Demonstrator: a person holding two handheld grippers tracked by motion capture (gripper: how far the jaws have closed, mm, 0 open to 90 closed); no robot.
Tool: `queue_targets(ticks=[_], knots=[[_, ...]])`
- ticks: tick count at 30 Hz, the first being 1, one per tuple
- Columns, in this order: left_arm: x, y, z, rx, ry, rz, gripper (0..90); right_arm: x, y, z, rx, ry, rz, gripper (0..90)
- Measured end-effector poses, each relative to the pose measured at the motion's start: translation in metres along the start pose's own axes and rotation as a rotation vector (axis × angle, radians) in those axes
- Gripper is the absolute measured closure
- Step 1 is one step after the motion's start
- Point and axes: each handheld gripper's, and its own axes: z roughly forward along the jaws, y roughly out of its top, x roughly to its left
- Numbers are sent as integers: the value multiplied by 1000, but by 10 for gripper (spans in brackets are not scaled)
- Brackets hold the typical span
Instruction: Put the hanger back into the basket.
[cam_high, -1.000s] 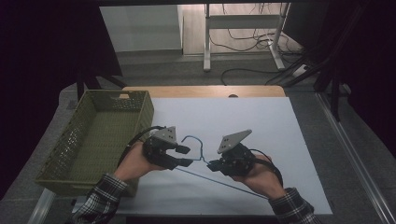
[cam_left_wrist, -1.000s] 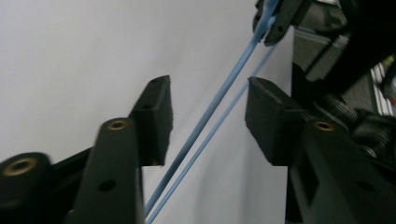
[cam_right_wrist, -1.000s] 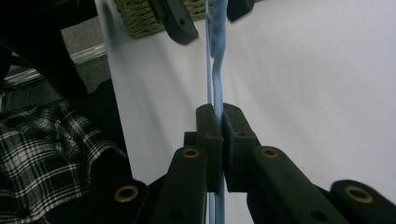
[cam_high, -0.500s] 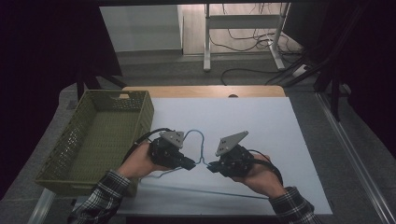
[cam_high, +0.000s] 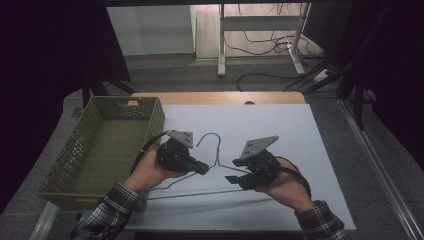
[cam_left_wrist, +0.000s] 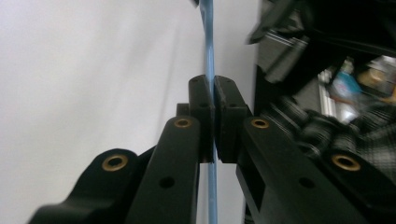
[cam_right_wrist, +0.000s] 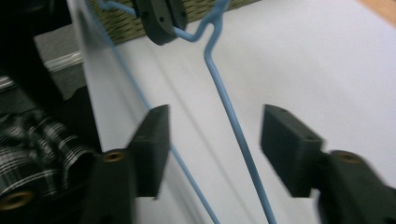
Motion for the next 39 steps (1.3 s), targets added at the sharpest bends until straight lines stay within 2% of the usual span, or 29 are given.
queue_targets(ticks=[1, 2, 3, 6, 8, 9, 10, 11, 17, 19, 24, 31, 34, 39], knots=[[1, 0, -2, -6, 28, -9, 878, -1, 0, -2, -6, -6, 5, 358], [1, 0, -3, -3, 29, -30, 878, -3, -1, -6, -15, -20, 14, 308], [1, 0, -5, -11, 53, -39, 878, -5, -2, -9, -28, -38, 22, 267], [3, -1, -9, -23, 82, -79, 877, -9, -5, -18, -65, -58, 61, 150], [5, -2, -12, -46, 106, -111, 878, -13, -8, -22, -76, -66, 94, 113], [6, -3, -14, -50, 103, -120, 878, -14, -11, -23, -74, -73, 106, 98], [7, -3, -17, -63, 119, -125, 878, -15, -12, -24, -70, -78, 112, 88], [7, -4, -19, -67, 119, -132, 878, -16, -15, -25, -68, -88, 120, 85], [12, -8, -47, -122, 193, -161, 877, -17, -29, -22, -54, -103, 150, 44], [12, -10, -55, -149, 206, -175, 877, -17, -32, -21, -55, -111, 164, 36], [14, -20, -86, -183, 286, -205, 878, -14, -41, -22, -76, -122, 204, 18], [19, -49, -123, -232, 386, -262, 878, -9, -52, -24, -101, -139, 237, 15], [21, -63, -137, -250, 414, -289, 877, -6, -58, -25, -110, -145, 252, 16], [25, -85, -157, -273, 482, -326, 877, -7, -71, -26, -130, -179, 293, 29]])
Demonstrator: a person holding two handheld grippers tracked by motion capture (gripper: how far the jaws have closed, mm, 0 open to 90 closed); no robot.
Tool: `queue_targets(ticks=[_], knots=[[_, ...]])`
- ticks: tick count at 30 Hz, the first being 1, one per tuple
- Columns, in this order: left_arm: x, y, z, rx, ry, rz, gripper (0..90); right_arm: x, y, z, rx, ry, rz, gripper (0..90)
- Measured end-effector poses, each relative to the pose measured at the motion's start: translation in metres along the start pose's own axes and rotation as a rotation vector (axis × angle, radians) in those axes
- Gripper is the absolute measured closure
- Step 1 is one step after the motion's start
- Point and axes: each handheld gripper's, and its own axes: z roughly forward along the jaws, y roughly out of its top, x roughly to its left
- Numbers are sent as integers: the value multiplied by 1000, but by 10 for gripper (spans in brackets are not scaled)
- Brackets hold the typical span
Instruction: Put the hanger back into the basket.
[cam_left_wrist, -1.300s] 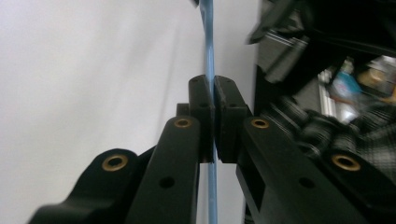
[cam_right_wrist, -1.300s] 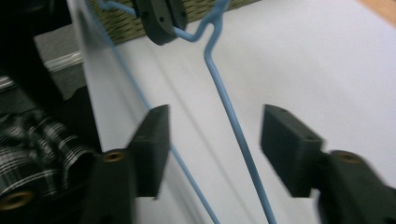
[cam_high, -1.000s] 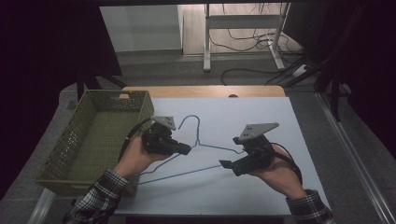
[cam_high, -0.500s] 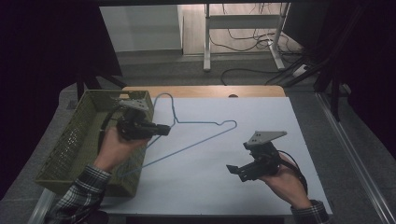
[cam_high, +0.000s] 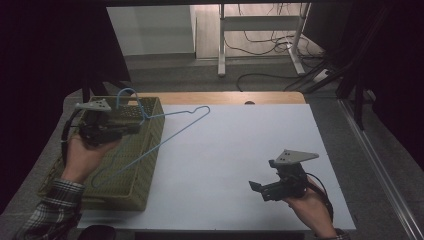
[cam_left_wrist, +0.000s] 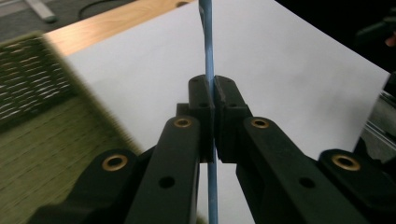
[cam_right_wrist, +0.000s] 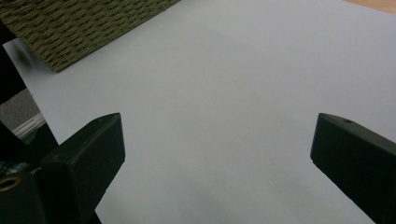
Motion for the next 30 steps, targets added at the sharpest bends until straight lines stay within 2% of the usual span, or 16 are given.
queue_targets(ticks=[8, 12, 18, 24, 30], knots=[[32, -23, -29, -42, 106, -76, 878, -8, -17, -8, -18, -42, 44, 29], [46, -34, -40, -64, 141, -114, 878, -9, -22, -11, -22, -54, 52, 29], [61, -46, -54, -82, 192, -148, 878, -10, -31, -14, -21, -65, 63, 28], [74, -59, -58, -70, 228, -170, 878, -11, -36, -15, -12, -75, 75, 29], [83, -70, -53, -64, 234, -186, 877, -12, -38, -13, -1, -77, 75, 29]])
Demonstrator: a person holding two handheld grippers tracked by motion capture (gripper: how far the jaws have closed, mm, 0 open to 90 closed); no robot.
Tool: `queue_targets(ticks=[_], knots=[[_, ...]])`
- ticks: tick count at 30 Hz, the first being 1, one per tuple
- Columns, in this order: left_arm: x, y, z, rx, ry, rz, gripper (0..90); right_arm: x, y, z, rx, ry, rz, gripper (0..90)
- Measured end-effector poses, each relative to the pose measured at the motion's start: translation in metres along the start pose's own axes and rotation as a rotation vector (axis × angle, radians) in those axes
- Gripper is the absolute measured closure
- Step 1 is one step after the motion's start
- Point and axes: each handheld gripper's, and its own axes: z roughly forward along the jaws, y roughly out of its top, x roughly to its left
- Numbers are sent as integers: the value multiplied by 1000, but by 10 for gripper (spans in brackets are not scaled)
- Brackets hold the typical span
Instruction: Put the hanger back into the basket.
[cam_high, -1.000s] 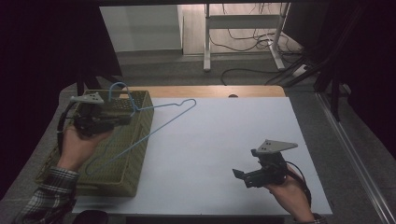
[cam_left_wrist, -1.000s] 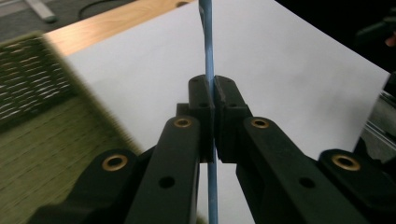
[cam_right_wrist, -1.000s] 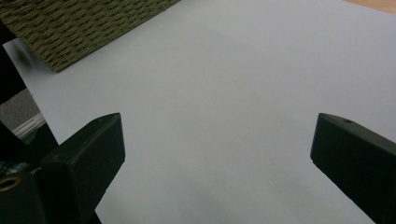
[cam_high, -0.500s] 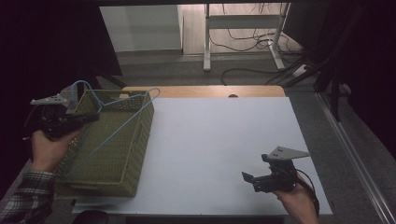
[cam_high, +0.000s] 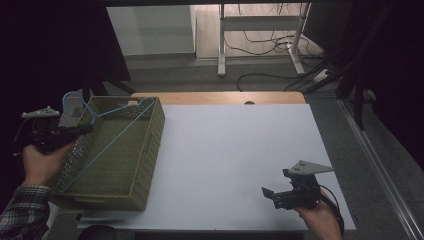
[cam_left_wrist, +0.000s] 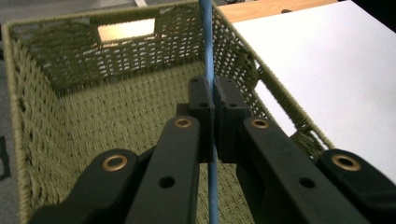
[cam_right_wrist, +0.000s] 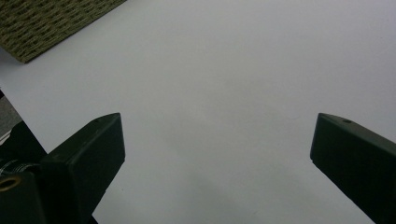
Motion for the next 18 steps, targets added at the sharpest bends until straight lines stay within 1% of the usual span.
queue_targets(ticks=[5, 8, 12, 15, 18], knots=[[8, -12, 11, 12, 2, -28, 877, 0, -1, 1, 4, -1, 2, 28], [12, -20, 22, 25, 0, -44, 877, -1, -2, 2, 8, 1, 2, 28], [14, -28, 37, 53, -2, -54, 877, -1, -3, 4, 15, 0, 0, 28], [15, -33, 46, 67, -7, -61, 876, -1, -4, 6, 19, -1, -1, 28], [16, -37, 53, 93, 3, -58, 875, -1, -5, 6, 22, -1, 2, 28]])
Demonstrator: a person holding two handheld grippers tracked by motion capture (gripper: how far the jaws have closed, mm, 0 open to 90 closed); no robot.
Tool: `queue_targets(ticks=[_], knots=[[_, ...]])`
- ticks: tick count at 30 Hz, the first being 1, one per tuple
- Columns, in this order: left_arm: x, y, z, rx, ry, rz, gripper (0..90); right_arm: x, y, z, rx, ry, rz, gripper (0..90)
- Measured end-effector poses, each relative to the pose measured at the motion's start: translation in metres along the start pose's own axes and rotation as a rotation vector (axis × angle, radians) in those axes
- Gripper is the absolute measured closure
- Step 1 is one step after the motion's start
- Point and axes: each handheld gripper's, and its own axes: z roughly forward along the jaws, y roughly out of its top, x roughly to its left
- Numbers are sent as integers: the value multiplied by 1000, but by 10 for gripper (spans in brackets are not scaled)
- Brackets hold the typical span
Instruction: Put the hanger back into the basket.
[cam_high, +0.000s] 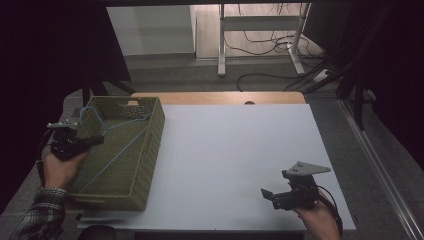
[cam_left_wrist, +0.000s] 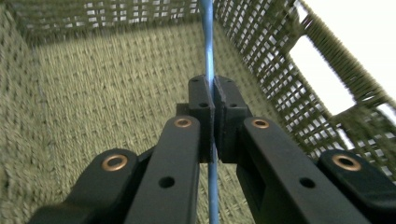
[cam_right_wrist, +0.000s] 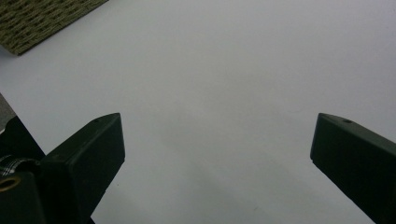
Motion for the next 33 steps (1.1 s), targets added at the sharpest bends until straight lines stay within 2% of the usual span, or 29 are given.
queue_targets(ticks=[2, 3, 6, 8, 11, 15, 18, 20, 26, 27, 30, 32, 33], knots=[[2, -2, 3, 13, 0, -9, 865, -1, -1, 1, 4, -2, 1, 28], [2, -3, 3, 5, 16, -12, 853, -1, -1, 1, 3, -1, 2, 28], [3, -2, -7, -66, 14, -47, 726, -1, -2, 2, 6, -1, 7, 28], [1, 0, -15, -75, 32, -41, 664, -1, -3, 3, 9, 1, 5, 28], [-5, 1, -23, -89, 27, -33, 570, -1, -3, 4, 14, 2, 2, 27], [-18, 2, -28, -108, -20, -4, 410, -1, -3, 4, 9, 3, 5, 27], [-33, 4, -29, -117, -89, 42, 313, 0, -3, 2, 1, 5, 10, 26], [-43, 5, -30, -121, -119, 68, 230, -1, -4, 1, -8, 8, 17, 22], [-82, 1, -35, -141, -196, 127, 126, 0, -5, -7, -31, 0, 22, 6], [-85, 1, -35, -140, -203, 134, 105, 0, -6, -9, -37, -2, 26, 4], [-106, -6, -35, -144, -239, 171, 72, 1, -9, -12, -40, -7, 28, 3], [-120, -14, -32, -141, -281, 185, 49, 1, -11, -13, -38, -14, 29, 3], [-127, -17, -30, -136, -285, 200, 39, 2, -12, -14, -37, -15, 28, 3]])
